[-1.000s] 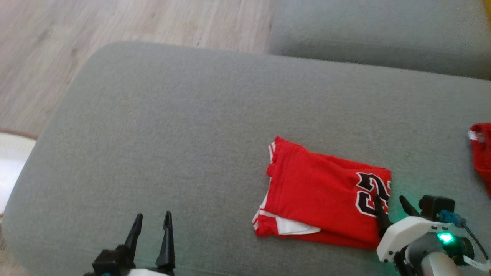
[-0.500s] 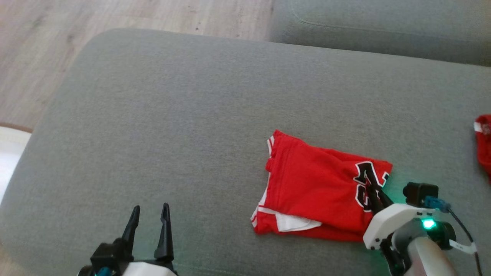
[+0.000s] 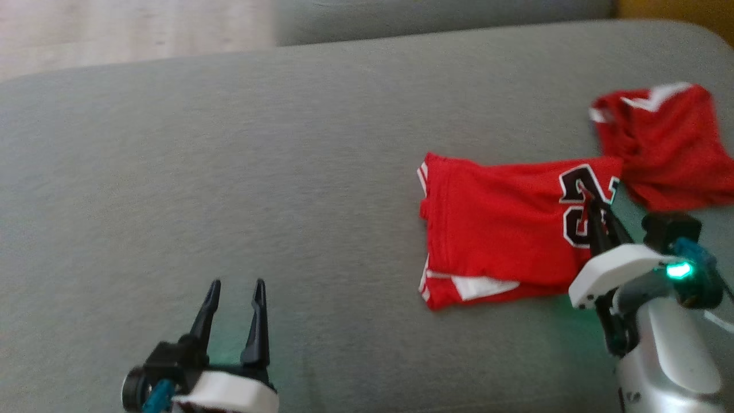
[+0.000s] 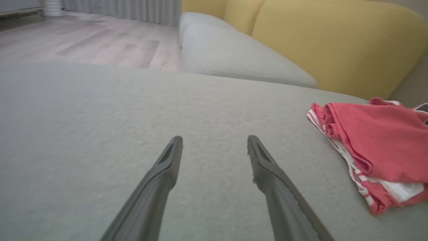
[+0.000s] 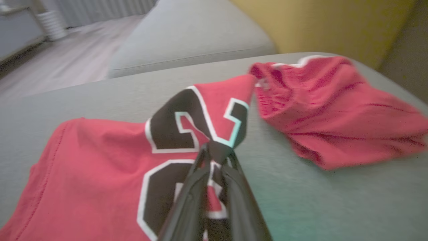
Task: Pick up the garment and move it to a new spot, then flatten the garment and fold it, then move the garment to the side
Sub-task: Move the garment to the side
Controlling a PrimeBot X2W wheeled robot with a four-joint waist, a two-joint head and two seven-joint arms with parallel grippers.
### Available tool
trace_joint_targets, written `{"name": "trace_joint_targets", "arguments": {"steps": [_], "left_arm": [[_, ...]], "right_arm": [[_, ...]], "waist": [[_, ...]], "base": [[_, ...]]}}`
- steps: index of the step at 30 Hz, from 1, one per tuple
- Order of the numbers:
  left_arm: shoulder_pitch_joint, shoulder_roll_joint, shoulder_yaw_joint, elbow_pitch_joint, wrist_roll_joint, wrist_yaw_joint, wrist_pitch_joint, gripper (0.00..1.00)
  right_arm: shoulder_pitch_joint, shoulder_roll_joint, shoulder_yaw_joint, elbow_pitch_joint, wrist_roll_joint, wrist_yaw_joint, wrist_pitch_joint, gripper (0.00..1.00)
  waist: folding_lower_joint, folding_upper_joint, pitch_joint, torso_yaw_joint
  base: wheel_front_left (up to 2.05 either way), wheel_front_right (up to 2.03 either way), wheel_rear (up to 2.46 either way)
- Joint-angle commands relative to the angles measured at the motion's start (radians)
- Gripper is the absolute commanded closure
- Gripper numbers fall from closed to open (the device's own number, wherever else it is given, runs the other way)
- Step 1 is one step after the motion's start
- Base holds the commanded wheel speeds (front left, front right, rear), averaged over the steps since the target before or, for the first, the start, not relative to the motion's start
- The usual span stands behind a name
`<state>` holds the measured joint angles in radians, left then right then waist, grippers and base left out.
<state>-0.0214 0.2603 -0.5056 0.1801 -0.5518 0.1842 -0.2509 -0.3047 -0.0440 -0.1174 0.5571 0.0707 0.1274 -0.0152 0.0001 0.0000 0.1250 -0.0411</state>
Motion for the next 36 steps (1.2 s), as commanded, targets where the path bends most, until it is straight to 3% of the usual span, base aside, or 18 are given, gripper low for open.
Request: {"name": "trace_joint_targets", "arguments": {"steps": [1,8,14,24,36], "left_arm": [[-0.052,0.003,0.037,-0.029,0.009,-0.002,-0.011,0.00],[-0.107,0.014,0.022,-0.023,0.031,-0.015,0.001,0.00],[-0.124,0.018,0.006,-0.018,0.038,-0.020,0.017,0.00],[-0.104,0.022,-0.003,-0.014,0.032,-0.011,0.025,0.00],[-0.100,0.020,-0.002,-0.022,0.025,-0.005,0.017,0.00]], "right_arm": [[-0.043,-0.006,0.018,-0.041,-0.006,0.003,0.002,1.00],[-0.049,-0.006,0.014,-0.121,-0.008,0.003,0.018,1.00],[-0.049,-0.006,0.025,-0.149,-0.012,0.003,0.029,1.00],[-0.143,-0.014,0.060,-0.187,-0.074,0.003,0.060,1.00],[-0.367,-0.135,0.052,-0.069,-0.100,0.003,0.127,1.00]], "waist": [[-0.0001,0.0000,0.047,-0.101],[-0.0001,0.0000,0.080,-0.237],[-0.0001,0.0000,0.077,-0.275],[-0.0001,0.0000,0.045,-0.194],[-0.0001,0.0000,0.065,-0.070]], "base": [[0.00,0.00,0.00],[0.00,0.00,0.00],[0.00,0.00,0.00],[0.00,0.00,0.00],[0.00,0.00,0.00]]}}
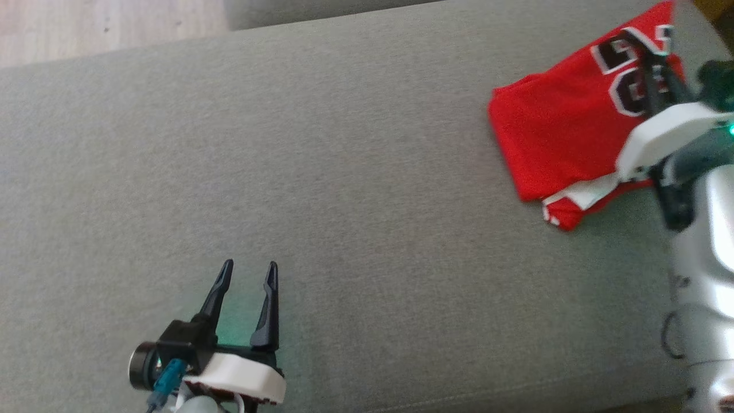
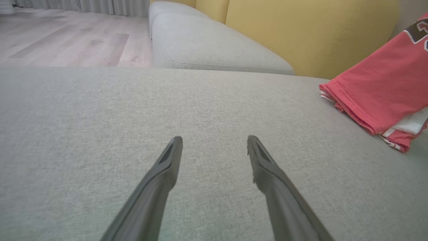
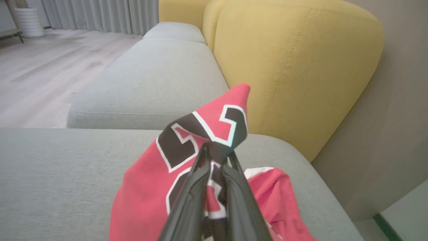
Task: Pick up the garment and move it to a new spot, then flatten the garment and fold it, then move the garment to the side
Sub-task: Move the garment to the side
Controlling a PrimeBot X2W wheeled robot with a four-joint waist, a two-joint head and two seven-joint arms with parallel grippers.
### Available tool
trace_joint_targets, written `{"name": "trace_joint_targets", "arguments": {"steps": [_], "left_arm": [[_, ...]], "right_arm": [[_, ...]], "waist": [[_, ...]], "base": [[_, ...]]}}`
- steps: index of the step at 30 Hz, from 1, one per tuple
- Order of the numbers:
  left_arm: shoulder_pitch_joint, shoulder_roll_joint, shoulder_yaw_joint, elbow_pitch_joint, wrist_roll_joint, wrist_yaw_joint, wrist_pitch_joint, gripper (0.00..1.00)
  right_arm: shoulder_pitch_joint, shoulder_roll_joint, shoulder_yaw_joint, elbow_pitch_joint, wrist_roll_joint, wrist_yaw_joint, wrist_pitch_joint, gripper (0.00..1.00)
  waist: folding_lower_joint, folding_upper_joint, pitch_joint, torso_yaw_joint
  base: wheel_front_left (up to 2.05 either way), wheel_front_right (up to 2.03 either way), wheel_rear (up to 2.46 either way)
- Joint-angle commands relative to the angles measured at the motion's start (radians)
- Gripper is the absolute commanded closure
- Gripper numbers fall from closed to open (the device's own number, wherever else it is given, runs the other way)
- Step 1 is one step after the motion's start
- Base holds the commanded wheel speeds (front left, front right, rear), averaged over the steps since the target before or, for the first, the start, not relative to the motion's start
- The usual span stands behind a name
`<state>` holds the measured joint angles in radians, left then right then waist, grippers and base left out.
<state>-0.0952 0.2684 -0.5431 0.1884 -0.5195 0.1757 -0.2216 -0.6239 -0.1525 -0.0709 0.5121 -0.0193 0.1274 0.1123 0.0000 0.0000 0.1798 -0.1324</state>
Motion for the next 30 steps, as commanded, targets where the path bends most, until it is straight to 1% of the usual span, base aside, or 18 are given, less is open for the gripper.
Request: {"name": "trace_joint_targets", "arguments": {"steps": [1,4,5,9,11,13,14,15,16,17,20,23,30], "left_arm": [[-0.029,0.011,0.035,-0.031,-0.006,0.003,-0.012,0.00],[-0.034,0.010,0.034,-0.032,-0.006,0.003,-0.014,0.00],[-0.034,0.010,0.034,-0.032,-0.006,0.003,-0.014,0.00],[-0.035,0.013,0.035,-0.034,-0.004,0.005,-0.016,0.00],[-0.039,0.017,0.034,-0.036,-0.003,0.006,-0.015,0.00],[-0.043,0.020,0.034,-0.038,-0.002,0.007,-0.013,0.00],[-0.046,0.021,0.033,-0.040,-0.001,0.007,-0.012,0.00],[-0.049,0.023,0.033,-0.041,0.000,0.007,-0.010,0.00],[-0.052,0.025,0.032,-0.042,0.001,0.007,-0.008,0.00],[-0.054,0.026,0.031,-0.043,0.002,0.007,-0.007,0.00],[-0.058,0.030,0.028,-0.046,0.004,0.009,-0.002,0.00],[-0.060,0.032,0.027,-0.048,0.005,0.012,0.001,0.00],[-0.055,0.040,0.032,-0.051,-0.001,0.019,0.001,0.00]], "right_arm": [[-0.057,-0.044,-0.003,-0.011,-0.016,0.003,0.001,1.00],[-0.075,-0.106,-0.023,0.024,-0.025,0.003,0.008,1.00],[-0.075,-0.106,-0.023,0.024,-0.025,0.003,0.008,1.00],[-0.083,-0.194,-0.064,0.055,-0.036,0.003,0.022,1.00],[-0.086,-0.243,-0.103,0.074,-0.053,0.003,0.029,1.00],[-0.088,-0.262,-0.125,0.085,-0.073,0.003,0.030,1.00],[-0.093,-0.275,-0.135,0.100,-0.078,0.003,0.026,0.86],[-0.099,-0.286,-0.144,0.114,-0.085,0.003,0.017,0.64],[-0.102,-0.292,-0.156,0.120,-0.103,0.003,0.006,0.24],[-0.103,-0.291,-0.166,0.122,-0.124,0.003,-0.004,0.00],[-0.110,-0.278,-0.212,0.130,-0.172,0.003,-0.041,0.00],[-0.112,-0.242,-0.235,0.140,-0.194,0.003,-0.076,0.00],[-0.091,-0.137,-0.180,0.125,-0.190,0.003,-0.143,0.00]], "waist": [[0.0000,0.0000,0.014,0.031],[0.0000,0.0000,0.026,0.055],[0.0000,0.0000,0.026,0.055],[0.0000,0.0000,0.045,0.077],[0.0000,0.0000,0.061,0.088],[0.0000,0.0000,0.072,0.092],[0.0000,0.0000,0.078,0.094],[0.0000,0.0000,0.083,0.096],[0.0000,0.0000,0.088,0.096],[0.0000,0.0000,0.090,0.096],[0.0000,0.0000,0.096,0.095],[0.0000,0.0000,0.095,0.092],[0.0000,0.0000,0.052,0.077]], "base": [[0.00,0.00,0.00],[0.00,0.00,0.00],[0.00,0.00,0.00],[0.00,0.00,0.00],[0.00,0.00,0.00],[0.00,0.00,0.00],[0.00,0.00,0.00],[0.00,0.00,0.00],[0.00,0.00,0.00],[0.00,0.00,0.00],[0.00,0.00,0.00],[0.00,0.00,0.00],[0.00,0.00,0.00]]}}
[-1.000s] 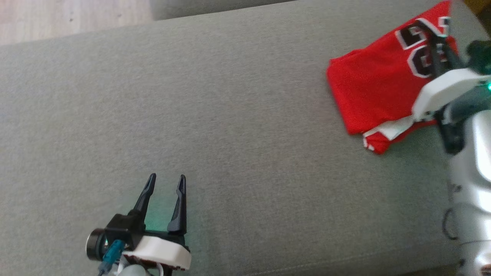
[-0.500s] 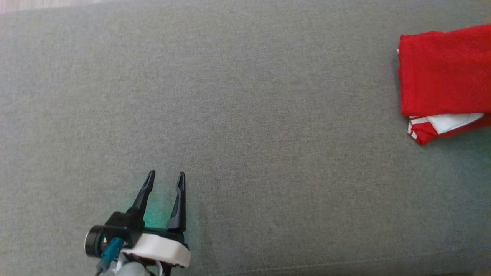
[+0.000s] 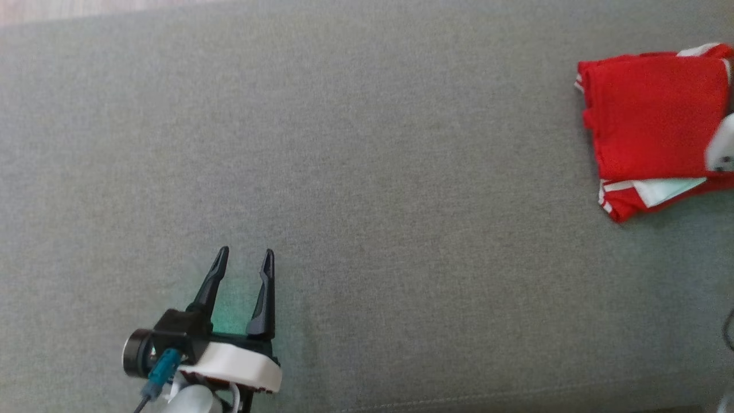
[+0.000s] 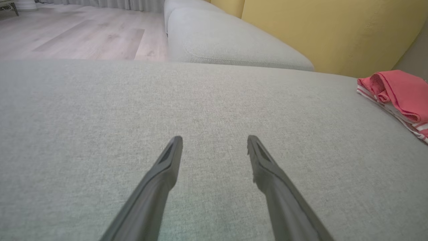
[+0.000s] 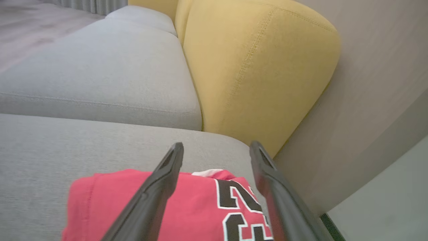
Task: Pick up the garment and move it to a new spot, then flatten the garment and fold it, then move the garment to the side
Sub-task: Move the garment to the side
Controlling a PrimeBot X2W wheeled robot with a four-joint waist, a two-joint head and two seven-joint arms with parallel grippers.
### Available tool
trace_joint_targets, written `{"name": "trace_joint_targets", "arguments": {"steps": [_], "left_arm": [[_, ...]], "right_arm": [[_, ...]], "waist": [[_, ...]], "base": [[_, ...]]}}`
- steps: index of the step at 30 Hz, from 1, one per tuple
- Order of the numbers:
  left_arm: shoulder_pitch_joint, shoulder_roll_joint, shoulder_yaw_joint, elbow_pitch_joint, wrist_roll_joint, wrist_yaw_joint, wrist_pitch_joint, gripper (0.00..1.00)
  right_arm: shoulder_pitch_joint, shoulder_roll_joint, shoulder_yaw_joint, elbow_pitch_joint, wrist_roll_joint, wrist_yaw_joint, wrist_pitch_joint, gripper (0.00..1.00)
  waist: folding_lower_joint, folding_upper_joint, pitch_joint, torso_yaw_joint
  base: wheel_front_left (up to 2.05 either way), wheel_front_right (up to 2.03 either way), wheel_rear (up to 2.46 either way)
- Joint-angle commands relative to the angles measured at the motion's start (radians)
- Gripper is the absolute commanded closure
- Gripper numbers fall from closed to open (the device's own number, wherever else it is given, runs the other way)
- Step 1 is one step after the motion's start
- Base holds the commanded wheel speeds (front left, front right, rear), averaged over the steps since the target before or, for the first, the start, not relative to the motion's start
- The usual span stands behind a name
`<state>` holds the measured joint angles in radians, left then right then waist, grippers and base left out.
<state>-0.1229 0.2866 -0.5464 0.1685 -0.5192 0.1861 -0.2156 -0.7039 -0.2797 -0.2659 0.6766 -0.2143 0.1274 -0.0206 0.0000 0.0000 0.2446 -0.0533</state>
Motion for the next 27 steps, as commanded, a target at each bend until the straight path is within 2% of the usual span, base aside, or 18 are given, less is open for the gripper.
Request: {"name": "trace_joint_targets", "arguments": {"steps": [1,8,14,22,27], "left_arm": [[-0.026,0.021,0.037,-0.030,-0.004,0.009,-0.006,0.00],[0.012,0.005,0.073,-0.022,-0.047,0.016,-0.022,0.00],[0.072,-0.001,0.113,-0.001,-0.080,0.022,-0.035,0.00],[0.147,0.001,0.139,0.008,-0.090,0.023,-0.042,0.00],[0.183,-0.013,0.146,-0.003,-0.087,0.023,-0.044,0.00]], "right_arm": [[-0.002,0.003,0.029,-0.047,0.010,0.003,-0.020,0.00],[0.118,0.114,0.110,-0.142,0.093,0.003,-0.069,0.00],[0.302,0.193,0.159,-0.281,0.142,0.003,-0.071,0.00],[0.536,0.228,0.218,-0.435,0.164,0.003,-0.079,0.00],[0.653,0.229,0.245,-0.486,0.260,0.003,-0.092,0.00]], "waist": [[0.0000,0.0000,-0.025,-0.003],[0.0000,0.0000,-0.138,0.001],[0.0000,0.0000,-0.218,0.013],[0.0000,0.0000,-0.273,0.038],[0.0000,0.0000,-0.300,0.062]], "base": [[0.00,0.00,0.00],[0.00,0.00,0.00],[0.00,0.00,0.00],[0.00,0.00,0.00],[0.00,0.00,0.00]]}}
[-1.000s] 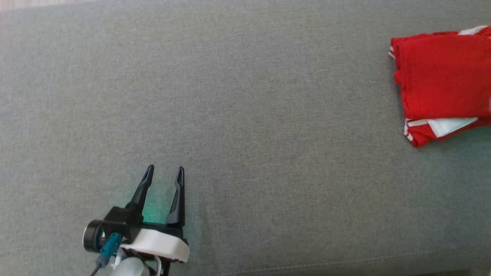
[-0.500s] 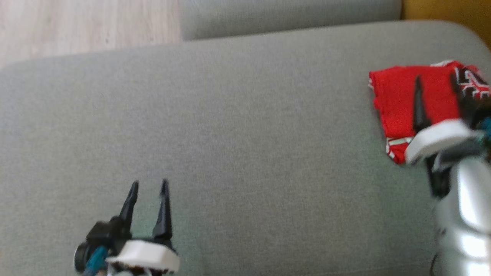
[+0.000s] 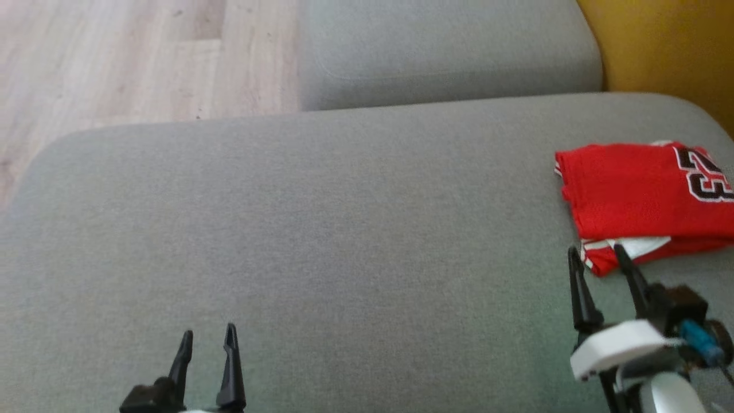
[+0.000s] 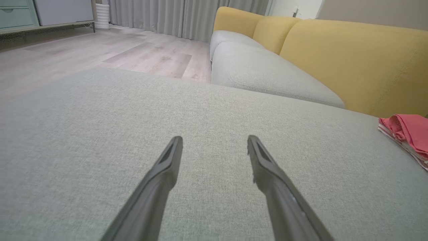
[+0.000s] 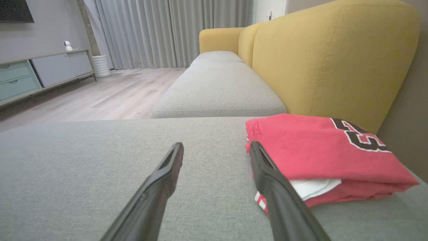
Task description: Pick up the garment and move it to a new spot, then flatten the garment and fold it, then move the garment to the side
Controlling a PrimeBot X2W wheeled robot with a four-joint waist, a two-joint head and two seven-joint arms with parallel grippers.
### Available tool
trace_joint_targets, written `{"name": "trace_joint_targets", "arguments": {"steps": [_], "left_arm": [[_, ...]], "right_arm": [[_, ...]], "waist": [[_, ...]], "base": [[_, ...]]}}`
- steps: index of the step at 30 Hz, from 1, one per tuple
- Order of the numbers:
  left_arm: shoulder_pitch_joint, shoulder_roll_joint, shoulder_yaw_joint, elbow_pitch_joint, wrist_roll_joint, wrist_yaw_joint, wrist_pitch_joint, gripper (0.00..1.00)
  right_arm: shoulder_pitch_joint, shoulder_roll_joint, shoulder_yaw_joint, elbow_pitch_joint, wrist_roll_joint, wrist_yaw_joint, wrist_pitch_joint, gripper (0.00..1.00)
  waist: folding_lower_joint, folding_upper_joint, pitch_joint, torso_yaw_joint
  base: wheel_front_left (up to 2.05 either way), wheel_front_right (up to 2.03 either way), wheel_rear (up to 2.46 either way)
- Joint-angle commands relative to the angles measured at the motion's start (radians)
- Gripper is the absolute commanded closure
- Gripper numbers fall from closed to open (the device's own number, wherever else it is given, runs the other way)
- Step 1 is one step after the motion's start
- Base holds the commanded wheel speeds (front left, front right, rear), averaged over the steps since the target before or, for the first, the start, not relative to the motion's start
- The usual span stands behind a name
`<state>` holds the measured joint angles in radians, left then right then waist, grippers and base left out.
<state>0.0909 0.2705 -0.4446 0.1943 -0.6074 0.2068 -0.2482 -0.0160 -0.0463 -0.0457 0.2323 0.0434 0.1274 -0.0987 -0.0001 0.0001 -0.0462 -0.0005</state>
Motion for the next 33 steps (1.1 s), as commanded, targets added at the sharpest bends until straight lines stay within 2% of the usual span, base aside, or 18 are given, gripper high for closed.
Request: {"name": "trace_joint_targets", "arguments": {"steps": [1,11,31,32,33], "left_arm": [[-0.026,0.001,0.043,-0.030,0.003,0.002,-0.012,0.00],[-0.012,-0.014,0.034,-0.013,0.015,-0.018,-0.013,0.00],[-0.012,-0.003,0.013,0.008,0.024,-0.015,-0.004,0.00],[0.021,-0.018,-0.010,0.025,0.018,-0.023,0.001,1.00],[0.026,-0.024,-0.007,0.031,0.016,-0.025,0.006,1.00]], "right_arm": [[-0.016,-0.004,0.028,-0.047,0.014,0.003,-0.017,0.00],[0.086,-0.004,0.072,-0.039,0.103,0.003,-0.064,0.00],[0.095,-0.004,0.097,0.017,0.117,0.003,-0.086,0.00],[0.129,0.002,0.068,0.047,0.115,0.000,-0.072,1.00],[0.130,0.003,0.069,0.056,0.116,0.000,-0.072,1.00]], "waist": [[0.0001,-0.0001,-0.013,0.014],[0.0001,-0.0001,-0.051,0.043],[0.0001,-0.0001,-0.067,0.047],[0.0002,-0.0001,-0.068,0.047],[0.0002,-0.0001,-0.068,0.047]], "base": [[0.00,0.00,0.00],[0.00,0.00,0.00],[0.00,0.00,0.00],[0.00,0.00,0.00],[0.00,0.00,0.00]]}}
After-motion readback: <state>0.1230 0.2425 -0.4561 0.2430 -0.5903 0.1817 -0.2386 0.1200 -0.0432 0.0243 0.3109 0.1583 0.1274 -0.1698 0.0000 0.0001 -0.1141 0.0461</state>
